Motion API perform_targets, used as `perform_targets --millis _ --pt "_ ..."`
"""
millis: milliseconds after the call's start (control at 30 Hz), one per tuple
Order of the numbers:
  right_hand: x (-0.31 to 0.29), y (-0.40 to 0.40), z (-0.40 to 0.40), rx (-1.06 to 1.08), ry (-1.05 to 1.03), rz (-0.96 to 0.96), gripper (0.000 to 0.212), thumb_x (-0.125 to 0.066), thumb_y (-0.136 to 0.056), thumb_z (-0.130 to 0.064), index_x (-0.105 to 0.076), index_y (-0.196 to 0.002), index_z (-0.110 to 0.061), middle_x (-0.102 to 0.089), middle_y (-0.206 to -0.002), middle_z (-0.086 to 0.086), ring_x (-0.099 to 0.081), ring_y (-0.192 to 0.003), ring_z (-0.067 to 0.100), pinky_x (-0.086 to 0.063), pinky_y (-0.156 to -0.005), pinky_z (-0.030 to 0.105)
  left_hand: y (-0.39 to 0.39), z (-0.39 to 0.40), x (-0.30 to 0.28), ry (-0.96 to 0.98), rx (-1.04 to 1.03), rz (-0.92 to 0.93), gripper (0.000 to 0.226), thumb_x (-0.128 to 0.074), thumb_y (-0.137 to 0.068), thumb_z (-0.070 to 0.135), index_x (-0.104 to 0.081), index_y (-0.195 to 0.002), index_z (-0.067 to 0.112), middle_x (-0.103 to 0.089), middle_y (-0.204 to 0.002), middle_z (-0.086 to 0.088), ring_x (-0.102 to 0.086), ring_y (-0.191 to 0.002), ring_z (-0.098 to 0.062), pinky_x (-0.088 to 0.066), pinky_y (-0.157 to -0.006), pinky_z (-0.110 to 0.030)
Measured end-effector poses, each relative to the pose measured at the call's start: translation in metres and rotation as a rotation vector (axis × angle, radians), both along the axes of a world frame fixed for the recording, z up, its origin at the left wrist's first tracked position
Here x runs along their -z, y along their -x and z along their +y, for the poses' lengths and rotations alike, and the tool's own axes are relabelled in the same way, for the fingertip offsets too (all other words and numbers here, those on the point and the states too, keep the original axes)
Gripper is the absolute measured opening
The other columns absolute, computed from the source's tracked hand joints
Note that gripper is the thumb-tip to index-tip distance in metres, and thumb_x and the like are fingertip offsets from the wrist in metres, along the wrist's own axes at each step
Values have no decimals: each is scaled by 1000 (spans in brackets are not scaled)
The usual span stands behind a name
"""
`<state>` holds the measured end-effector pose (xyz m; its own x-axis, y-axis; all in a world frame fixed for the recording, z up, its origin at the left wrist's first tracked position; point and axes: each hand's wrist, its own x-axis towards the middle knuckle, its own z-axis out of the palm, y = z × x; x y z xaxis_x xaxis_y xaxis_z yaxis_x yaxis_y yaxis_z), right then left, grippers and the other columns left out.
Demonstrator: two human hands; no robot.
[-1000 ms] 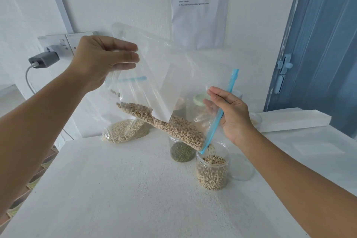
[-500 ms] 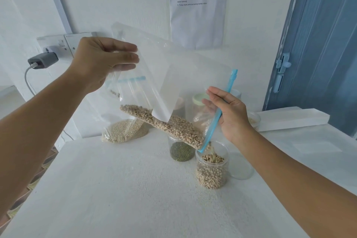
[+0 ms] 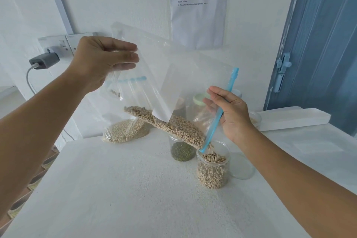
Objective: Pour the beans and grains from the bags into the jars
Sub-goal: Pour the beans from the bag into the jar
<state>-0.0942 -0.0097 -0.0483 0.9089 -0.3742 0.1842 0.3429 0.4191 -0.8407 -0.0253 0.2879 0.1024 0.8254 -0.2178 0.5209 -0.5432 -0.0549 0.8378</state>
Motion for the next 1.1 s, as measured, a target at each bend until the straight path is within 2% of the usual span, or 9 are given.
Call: perform_targets --millis 133,300,433,767,933,1100 --pt "-1 0 0 1 -6 1 21 -73 -90 0 -79 -105 -12 -77 -116 9 -76 -101 29 -58 -97 39 1 0 -1 3 5 3 30 -87 -72 3 -78 -100 1 -79 -89 -10 -77 -92 -30 -63 -87 -38" --pt "-2 2 2 0 -12 4 23 -79 -79 -9 -81 -102 -15 -77 -116 9 -76 -102 30 -57 -99 41 1 0 -1 0 2 -8 34 -86 -74 0 -76 -107 -3 -79 -88 -9 -77 -90 -29 -64 -86 -37" --pt "-2 3 1 9 -7 5 20 -75 -87 -3 -81 -102 -15 -77 -116 8 -76 -102 30 -56 -103 43 2 0 -1 9 4 0 35 -86 -75 0 -75 -108 -4 -79 -88 -10 -77 -90 -29 -64 -87 -37" --pt "-3 7 -1 4 -16 8 24 -79 -81 -8 -80 -103 -14 -77 -116 8 -77 -101 29 -56 -101 42 7 -4 -4 4 10 -1 29 -86 -73 1 -78 -101 1 -79 -89 -9 -77 -90 -29 -64 -87 -37" --pt "-5 10 -4 12 -12 8 22 -74 -90 -2 -78 -110 -12 -77 -116 7 -76 -104 29 -58 -98 38 8 -5 -5 9 12 3 31 -87 -72 2 -77 -101 0 -79 -89 -9 -77 -90 -29 -63 -87 -38" --pt "-9 12 -4 24 -9 1 22 -74 -90 -2 -78 -110 -12 -78 -115 6 -77 -102 28 -57 -100 40 9 -5 -7 19 14 10 30 -88 -70 4 -78 -99 2 -79 -92 -12 -77 -92 -31 -63 -88 -39"
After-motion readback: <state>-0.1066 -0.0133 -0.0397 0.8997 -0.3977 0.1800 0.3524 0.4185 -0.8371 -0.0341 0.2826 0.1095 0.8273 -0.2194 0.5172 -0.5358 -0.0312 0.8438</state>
